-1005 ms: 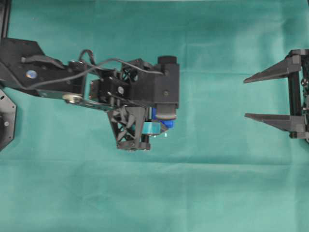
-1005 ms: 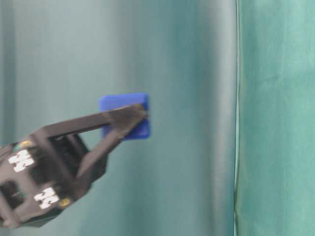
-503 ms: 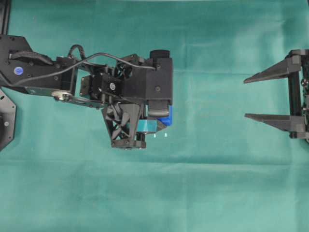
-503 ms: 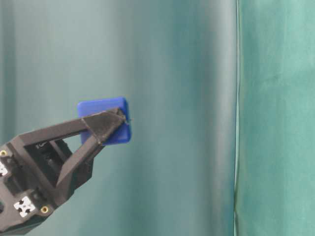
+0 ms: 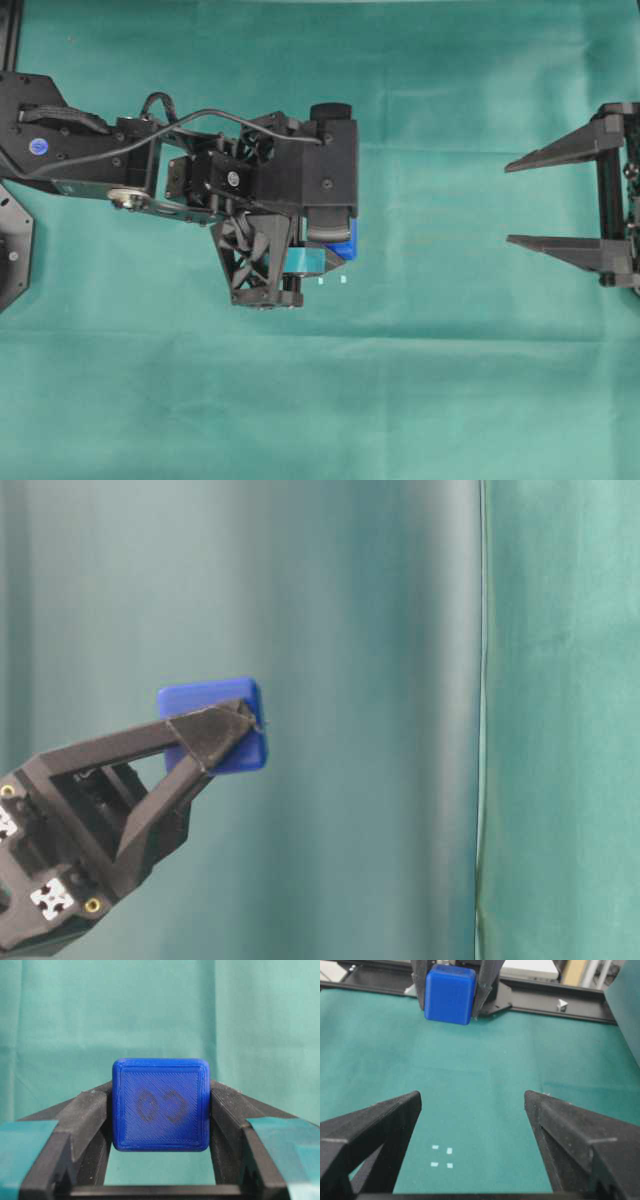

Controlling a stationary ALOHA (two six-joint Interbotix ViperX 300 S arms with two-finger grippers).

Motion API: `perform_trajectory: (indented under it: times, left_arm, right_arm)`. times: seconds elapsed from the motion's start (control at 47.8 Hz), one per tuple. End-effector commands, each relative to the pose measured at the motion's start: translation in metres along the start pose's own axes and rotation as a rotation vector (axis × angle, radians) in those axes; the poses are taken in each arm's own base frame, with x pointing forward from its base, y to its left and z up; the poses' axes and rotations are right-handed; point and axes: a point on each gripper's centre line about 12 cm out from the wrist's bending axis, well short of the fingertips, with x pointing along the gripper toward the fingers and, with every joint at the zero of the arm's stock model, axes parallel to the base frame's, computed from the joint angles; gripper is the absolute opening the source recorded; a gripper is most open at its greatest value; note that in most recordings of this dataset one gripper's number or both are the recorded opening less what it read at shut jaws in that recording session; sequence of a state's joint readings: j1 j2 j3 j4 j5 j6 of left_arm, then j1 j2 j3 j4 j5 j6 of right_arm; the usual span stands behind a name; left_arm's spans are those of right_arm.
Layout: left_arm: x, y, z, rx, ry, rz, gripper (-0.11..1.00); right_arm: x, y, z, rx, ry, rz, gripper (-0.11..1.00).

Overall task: Handover the blue block to the right arm after grasping it with the left arm, then place it in the designated position.
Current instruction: 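Raise the cube with the left gripper and turn it toward the right arm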

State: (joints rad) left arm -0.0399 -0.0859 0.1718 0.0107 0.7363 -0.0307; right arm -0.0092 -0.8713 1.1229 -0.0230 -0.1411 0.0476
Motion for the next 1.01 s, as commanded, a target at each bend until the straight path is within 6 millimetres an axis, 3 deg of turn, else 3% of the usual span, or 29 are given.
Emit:
perform_trajectory:
  times: [0.0,0.586,0.984]
  left_arm:
    - [-0.017,0.001,0.011,0.002,-0.054,0.002,0.47]
    - [-0.02,0.001,0.012,0.007,-0.074,0.002,0.47]
    - [-0.033,0.001,0.011,0.01,-0.209,-0.002,0.47]
  right_arm:
    - [0.002,0.0,0.01,0.002,-0.025,-0.001,0.94]
    - [0.002,0.0,0.01,0.0,-0.023,-0.001,0.94]
    - [0.002,0.0,0.011,0.0,-0.028,0.0,0.94]
